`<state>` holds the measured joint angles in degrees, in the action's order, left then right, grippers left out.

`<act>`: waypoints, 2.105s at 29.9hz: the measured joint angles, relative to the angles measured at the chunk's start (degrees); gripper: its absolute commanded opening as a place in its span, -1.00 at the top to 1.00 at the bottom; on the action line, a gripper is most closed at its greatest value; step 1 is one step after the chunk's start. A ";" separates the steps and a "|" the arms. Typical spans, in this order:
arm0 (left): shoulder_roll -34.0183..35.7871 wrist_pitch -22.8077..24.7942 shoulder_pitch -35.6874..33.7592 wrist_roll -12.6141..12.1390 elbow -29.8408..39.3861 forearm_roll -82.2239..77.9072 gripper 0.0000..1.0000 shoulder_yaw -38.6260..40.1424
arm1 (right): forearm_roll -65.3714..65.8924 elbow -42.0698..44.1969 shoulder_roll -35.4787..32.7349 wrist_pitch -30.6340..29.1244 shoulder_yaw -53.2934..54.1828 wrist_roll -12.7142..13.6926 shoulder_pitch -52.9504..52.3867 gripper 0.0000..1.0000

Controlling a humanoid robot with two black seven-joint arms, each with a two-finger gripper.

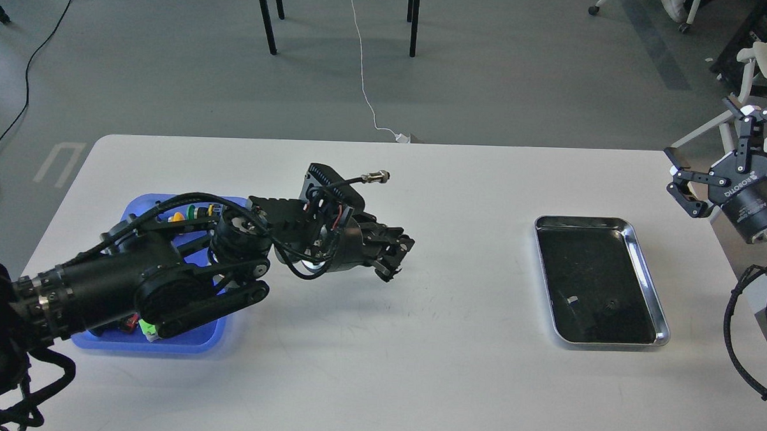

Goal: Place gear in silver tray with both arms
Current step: 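Lift the gear and carry it toward the table center, then release the gear on the table and withdraw the left arm, then reach the right gripper down over the gear on the table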

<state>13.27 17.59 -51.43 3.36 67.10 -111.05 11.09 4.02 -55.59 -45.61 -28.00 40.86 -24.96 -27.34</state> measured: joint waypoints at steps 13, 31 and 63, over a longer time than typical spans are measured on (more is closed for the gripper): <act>-12.16 -0.02 0.25 -2.32 -5.38 -1.01 0.54 -5.14 | -0.06 -0.06 -1.86 0.00 -0.02 0.00 0.56 -0.97; -13.28 -0.10 0.48 -3.28 -8.31 -0.93 -0.23 -5.89 | 0.02 0.22 -1.95 0.00 0.11 0.26 -1.59 -0.97; 21.95 -0.41 6.02 8.49 -4.21 98.78 -0.89 37.31 | 12.06 -2.24 -1.29 0.00 -27.27 9.39 -45.24 -0.99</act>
<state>35.22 17.18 -45.41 11.85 62.89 -12.27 48.40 16.08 -57.83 -46.90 -28.00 13.59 -15.57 -72.59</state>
